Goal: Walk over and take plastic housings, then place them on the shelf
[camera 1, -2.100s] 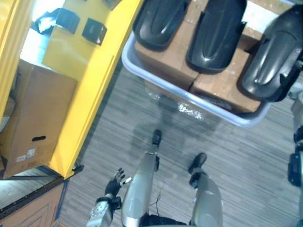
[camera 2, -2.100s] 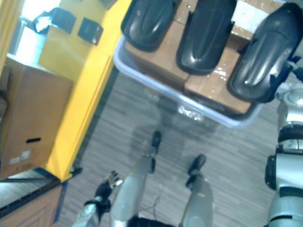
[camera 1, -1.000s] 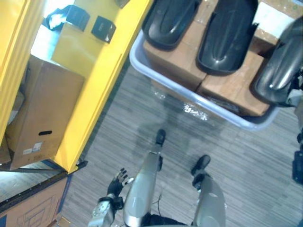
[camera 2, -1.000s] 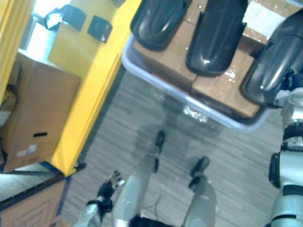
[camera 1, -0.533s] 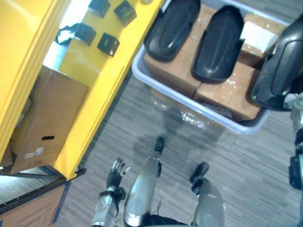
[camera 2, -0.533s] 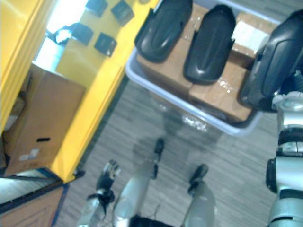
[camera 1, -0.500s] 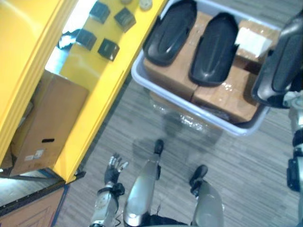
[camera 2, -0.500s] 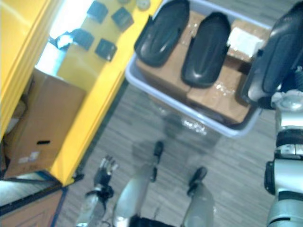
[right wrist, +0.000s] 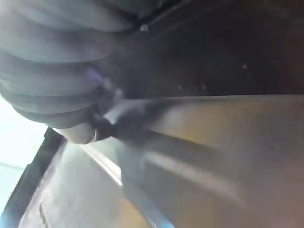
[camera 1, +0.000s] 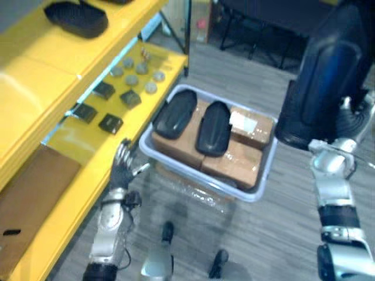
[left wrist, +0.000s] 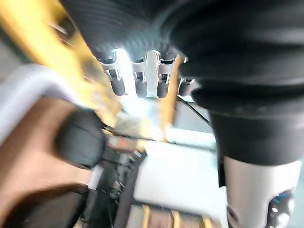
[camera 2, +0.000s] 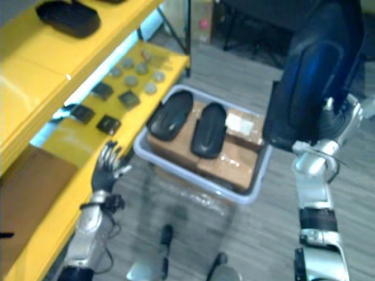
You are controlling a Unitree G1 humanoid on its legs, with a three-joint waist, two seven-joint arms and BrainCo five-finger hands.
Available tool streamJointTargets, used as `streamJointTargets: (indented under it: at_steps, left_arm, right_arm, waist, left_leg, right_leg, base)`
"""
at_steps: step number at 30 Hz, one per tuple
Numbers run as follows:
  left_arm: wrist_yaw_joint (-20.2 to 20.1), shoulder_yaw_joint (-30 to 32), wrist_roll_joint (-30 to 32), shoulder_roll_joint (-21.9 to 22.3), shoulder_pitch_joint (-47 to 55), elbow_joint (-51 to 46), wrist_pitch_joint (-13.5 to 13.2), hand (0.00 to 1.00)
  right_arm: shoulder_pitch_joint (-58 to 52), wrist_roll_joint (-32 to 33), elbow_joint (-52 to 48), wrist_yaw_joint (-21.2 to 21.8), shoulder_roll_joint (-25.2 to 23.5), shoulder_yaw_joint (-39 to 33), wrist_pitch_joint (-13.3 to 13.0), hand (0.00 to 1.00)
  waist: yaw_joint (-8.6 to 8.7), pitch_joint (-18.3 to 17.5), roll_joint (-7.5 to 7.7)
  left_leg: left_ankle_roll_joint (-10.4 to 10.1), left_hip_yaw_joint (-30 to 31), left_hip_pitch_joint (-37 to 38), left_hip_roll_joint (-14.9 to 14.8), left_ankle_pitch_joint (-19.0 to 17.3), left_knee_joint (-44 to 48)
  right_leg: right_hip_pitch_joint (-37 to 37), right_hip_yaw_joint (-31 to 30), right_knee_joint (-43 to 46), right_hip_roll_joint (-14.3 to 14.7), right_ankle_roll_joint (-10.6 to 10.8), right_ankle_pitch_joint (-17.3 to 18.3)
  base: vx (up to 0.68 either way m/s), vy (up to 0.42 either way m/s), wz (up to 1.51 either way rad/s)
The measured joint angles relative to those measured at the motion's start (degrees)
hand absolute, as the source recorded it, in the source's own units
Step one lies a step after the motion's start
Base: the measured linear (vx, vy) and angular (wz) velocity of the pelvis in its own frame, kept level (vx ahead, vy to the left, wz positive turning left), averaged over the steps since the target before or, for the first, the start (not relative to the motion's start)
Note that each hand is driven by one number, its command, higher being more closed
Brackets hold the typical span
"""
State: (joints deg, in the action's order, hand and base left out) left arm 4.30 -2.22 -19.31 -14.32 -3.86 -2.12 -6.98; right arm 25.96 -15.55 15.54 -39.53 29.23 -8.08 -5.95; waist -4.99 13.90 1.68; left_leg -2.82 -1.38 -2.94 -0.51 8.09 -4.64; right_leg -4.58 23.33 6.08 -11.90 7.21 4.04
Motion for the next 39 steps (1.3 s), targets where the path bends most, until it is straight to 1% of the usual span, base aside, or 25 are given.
streamJointTargets:
  at_steps: [1,3,5,6,8,10,13,15,17,20,22,26,31,33,34,35,38,39]
  left_arm:
    - [-0.58,-0.66,-0.03,-0.5,-0.76,0.01,0.78,0.0]
    - [-3.04,-2.98,-0.55,-1.8,-3.87,1.02,4.52,0.0]
    - [-4.76,-4.07,-1.16,-2.42,-7.75,3.02,6.66,0.0]
    - [-5.36,-4.78,-2.76,-3.07,-10.14,4.68,8.14,0.0]
    - [-5.57,-5.72,-3.4,-3.28,-12.95,7.03,9.8,0.0]
    - [-5.46,-6.79,-3.81,-3.26,-14.42,8.66,10.73,0.0]
    - [-4.07,-8.46,-4.86,-2.92,-15.42,10.62,11.23,0.0]
    - [-2.73,-9.33,-4.91,-2.84,-16.12,12.01,11.42,0.0]
    - [-2.68,-10.04,-5.54,-2.7,-16.48,13.16,12.7,0.0]
    - [-2.54,-10.88,-5.76,-1.81,-16.49,15.16,13.33,0.0]
    - [-2.73,-12.39,-8.18,-0.75,-16.5,16.23,13.46,0.0]
    - [-2.88,-14.6,-11.93,0.72,-16.49,16.98,13.69,0.0]
    - [-2.9,-17.02,-14.51,2.47,-16.49,17.67,13.29,0.0]
    - [-2.88,-17.39,-14.67,4.08,-16.48,19.35,12.6,0.0]
    - [-2.86,-17.85,-14.78,4.11,-16.48,19.52,12.29,0.0]
    - [-2.83,-18.86,-16.18,4.13,-16.48,19.6,11.71,0.0]
    - [-2.83,-19.34,-17.38,5.23,-16.48,19.62,9.49,0.0]
    - [-2.83,-19.33,-18.67,5.86,-16.48,19.64,8.53,0.0]
  right_arm:
    - [0.0,-0.24,-0.47,0.34,-0.01,0.54,-0.45,1.0]
    - [0.01,-1.16,-1.18,2.07,-0.44,3.69,-2.45,1.0]
    - [0.47,-2.21,-1.29,3.36,-0.84,5.56,-3.79,1.0]
    - [0.69,-2.85,-1.29,4.01,-1.52,6.8,-4.56,1.0]
    - [1.03,-3.29,-1.29,4.96,-2.35,8.51,-5.51,1.0]
    - [1.98,-3.31,-1.29,5.7,-3.02,10.24,-5.89,1.0]
    - [3.14,-3.29,-1.3,5.92,-4.03,12.29,-7.66,1.0]
    - [3.78,-3.26,-1.3,5.95,-4.64,13.03,-8.32,1.0]
    - [4.29,-3.27,-1.3,5.95,-5.44,14.92,-9.54,1.0]
    - [4.29,-3.3,-1.24,6.09,-7.3,17.47,-9.56,1.0]
    - [4.29,-3.31,-0.93,6.09,-8.1,18.68,-9.57,1.0]
    - [4.28,-3.33,1.64,6.08,-9.46,20.79,-9.94,1.0]
    - [4.02,-4.53,6.42,6.09,-11.53,24.38,-10.06,1.0]
    - [3.99,-5.6,8.28,6.1,-12.07,25.91,-10.06,1.0]
    - [3.94,-5.65,8.58,6.12,-12.22,26.35,-10.06,1.0]
    - [3.82,-5.7,9.31,6.14,-12.65,27.21,-10.07,1.0]
    - [3.08,-6.18,10.83,6.33,-13.61,28.8,-10.08,1.0]
    - [2.75,-6.19,11.26,6.73,-13.95,29.28,-10.09,1.0]
  waist:
    - [0.09,-0.31,-0.27]
    - [0.86,-2.55,-1.16]
    - [1.04,-3.36,-1.47]
    - [1.07,-3.66,-1.55]
    - [1.52,-4.08,-1.49]
    - [2.12,-4.23,-1.49]
    - [2.49,-5.15,-1.48]
    - [2.42,-5.24,-1.35]
    - [2.33,-5.42,-1.05]
    - [2.25,-5.94,-0.22]
    - [2.2,-6.15,0.12]
    - [1.95,-6.18,0.17]
    - [1.92,-6.18,0.17]
    - [1.94,-6.2,0.19]
    - [1.95,-6.2,0.19]
    - [2.01,-6.2,0.19]
    - [1.97,-6.22,0.22]
    - [1.96,-6.26,0.27]
  left_leg:
    - [0.0,-0.59,0.44,-0.06,0.0,-0.01]
    - [0.22,-2.48,1.03,-0.72,-0.19,-0.42]
    - [0.58,-3.98,1.11,-1.42,-0.45,-0.44]
    - [0.58,-4.49,1.26,-1.92,-0.44,-0.44]
    - [0.55,-5.12,1.52,-2.41,-0.42,-0.45]
    - [0.43,-5.44,2.09,-2.64,-0.36,-0.45]
    - [0.48,-5.57,1.94,-2.81,-0.46,-0.45]
    - [0.45,-5.6,1.9,-2.82,-0.42,-0.45]
    - [0.57,-5.59,1.79,-2.77,-0.24,-0.45]
    - [0.42,-5.46,1.67,-2.68,0.05,-0.45]
    - [0.63,-5.2,1.54,-2.41,0.29,-0.44]
    - [0.68,-4.52,1.8,-2.0,0.33,-0.44]
    - [0.69,-4.49,1.83,-2.04,0.34,-0.44]
    - [0.71,-4.5,1.87,-2.05,0.36,-0.44]
    - [0.71,-4.5,1.87,-2.06,0.36,-0.44]
    - [0.71,-4.51,1.89,-2.08,0.36,-0.44]
    - [0.71,-4.53,1.89,-2.07,0.36,-0.44]
    - [0.71,-4.53,1.9,-2.07,0.36,-0.44]
  right_leg:
    - [-0.48,-0.07,-0.17,0.01,0.01,-0.05]
    - [-1.5,-0.48,-1.93,0.83,-0.32,-1.1]
    - [-1.57,-0.9,-2.93,1.47,-0.52,-1.47]
    - [-1.61,-1.56,-3.64,2.03,-0.88,-2.25]
    - [-1.9,-2.05,-4.69,2.61,-1.05,-3.15]
    - [-2.78,-2.52,-6.01,3.0,-1.27,-4.11]
    - [-3.13,-2.82,-7.68,3.41,-1.34,-5.17]
    - [-3.52,-2.8,-8.67,3.6,-1.42,-5.76]
    - [-3.55,-2.77,-8.91,3.62,-1.4,-5.97]
    - [-3.59,-2.59,-9.02,3.59,-1.24,-6.08]
    - [-3.92,-1.77,-9.09,3.42,-1.13,-6.16]
    - [-4.65,-1.35,-9.11,3.19,-1.13,-6.16]
    - [-4.66,-1.42,-9.12,3.24,-1.13,-6.15]
    - [-4.68,-1.44,-9.11,3.24,-1.13,-6.15]
    - [-4.68,-1.45,-9.12,3.25,-1.13,-6.15]
    - [-4.68,-1.45,-9.11,3.25,-1.13,-6.15]
    - [-4.67,-1.45,-9.11,3.24,-1.13,-6.15]
    - [-4.67,-1.44,-9.11,3.23,-1.13,-6.15]
  base:
    - [-0.07,-0.001,-0.13]
    - [-0.1,-0.001,-0.12]
    - [-0.13,-0.008,-0.22]
    - [-0.1,-0.004,-0.3]
    - [-0.11,-0.008,-0.24]
    - [-0.11,0.002,-0.14]
    - [-0.07,0.012,-0.06]
    - [-0.05,0.017,0.01]
    - [-0.02,0.012,0.01]
    - [0.0,0.003,0.01]
    - [0.02,0.009,0.14]
    - [0.02,0.016,0.12]
    - [0.0,0.0,0.0]
    - [0.0,0.0,0.0]
    - [0.0,0.0,0.0]
    - [0.0,0.0,0.0]
    - [0.0,0.0,0.0]
    - [0.0,0.0,0.0]
